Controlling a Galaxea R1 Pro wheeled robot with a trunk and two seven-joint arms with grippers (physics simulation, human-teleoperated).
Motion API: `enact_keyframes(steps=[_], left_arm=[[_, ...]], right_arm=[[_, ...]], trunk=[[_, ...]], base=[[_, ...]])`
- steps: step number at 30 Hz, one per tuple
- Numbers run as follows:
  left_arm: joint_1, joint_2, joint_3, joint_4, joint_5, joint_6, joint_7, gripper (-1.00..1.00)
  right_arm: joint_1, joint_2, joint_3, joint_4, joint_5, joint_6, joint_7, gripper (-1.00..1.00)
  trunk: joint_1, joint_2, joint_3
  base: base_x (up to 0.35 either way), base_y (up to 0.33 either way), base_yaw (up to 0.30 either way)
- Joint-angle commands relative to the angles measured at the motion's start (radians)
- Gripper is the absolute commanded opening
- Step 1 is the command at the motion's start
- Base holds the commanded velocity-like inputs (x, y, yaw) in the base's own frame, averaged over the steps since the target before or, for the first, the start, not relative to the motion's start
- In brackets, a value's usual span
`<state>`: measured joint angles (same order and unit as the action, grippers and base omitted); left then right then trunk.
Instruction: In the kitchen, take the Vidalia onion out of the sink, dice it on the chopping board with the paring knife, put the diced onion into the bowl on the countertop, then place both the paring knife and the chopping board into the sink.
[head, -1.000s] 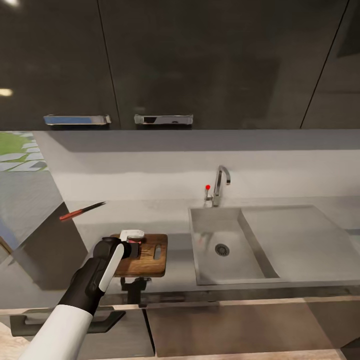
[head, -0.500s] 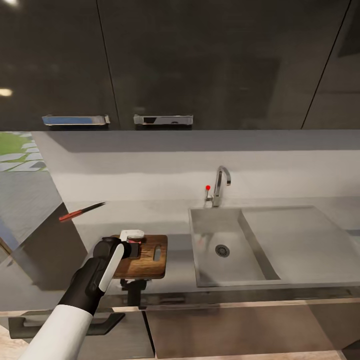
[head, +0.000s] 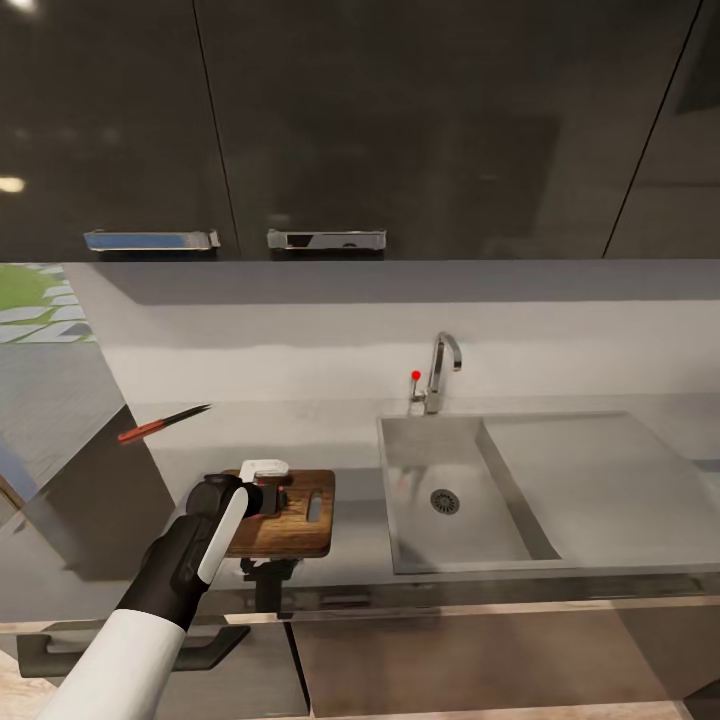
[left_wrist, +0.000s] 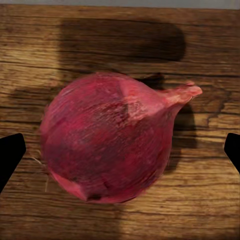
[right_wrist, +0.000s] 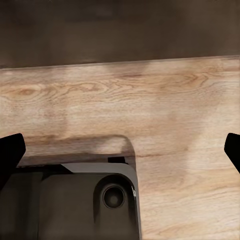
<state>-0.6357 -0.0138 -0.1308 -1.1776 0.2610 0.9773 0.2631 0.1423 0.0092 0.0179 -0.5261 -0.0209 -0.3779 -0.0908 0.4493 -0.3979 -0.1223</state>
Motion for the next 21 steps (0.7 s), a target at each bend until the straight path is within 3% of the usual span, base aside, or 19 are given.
enact_keyframes(steps=[1, 12, 21], left_arm=[[-0.001, 0.000, -0.001, -0.001, 0.010, 0.003, 0.010, 1.00], [-0.001, 0.000, 0.000, 0.000, 0.010, 0.003, 0.010, 1.00], [-0.001, 0.000, 0.000, -0.002, 0.010, 0.003, 0.010, 1.00]], right_arm=[[0.000, 0.000, 0.002, -0.002, -0.002, -0.001, -0.004, 1.00], [0.000, 0.000, 0.002, -0.002, -0.002, -0.001, -0.004, 1.00], [0.000, 0.000, 0.002, -0.002, -0.002, -0.001, -0.004, 1.00]], trunk=[[0.001, -0.002, -0.002], [0.001, -0.002, -0.002], [0.001, -0.002, -0.002]], base=[[0.000, 0.000, 0.000], [-0.012, 0.000, 0.000], [-0.273, 0.000, 0.000]])
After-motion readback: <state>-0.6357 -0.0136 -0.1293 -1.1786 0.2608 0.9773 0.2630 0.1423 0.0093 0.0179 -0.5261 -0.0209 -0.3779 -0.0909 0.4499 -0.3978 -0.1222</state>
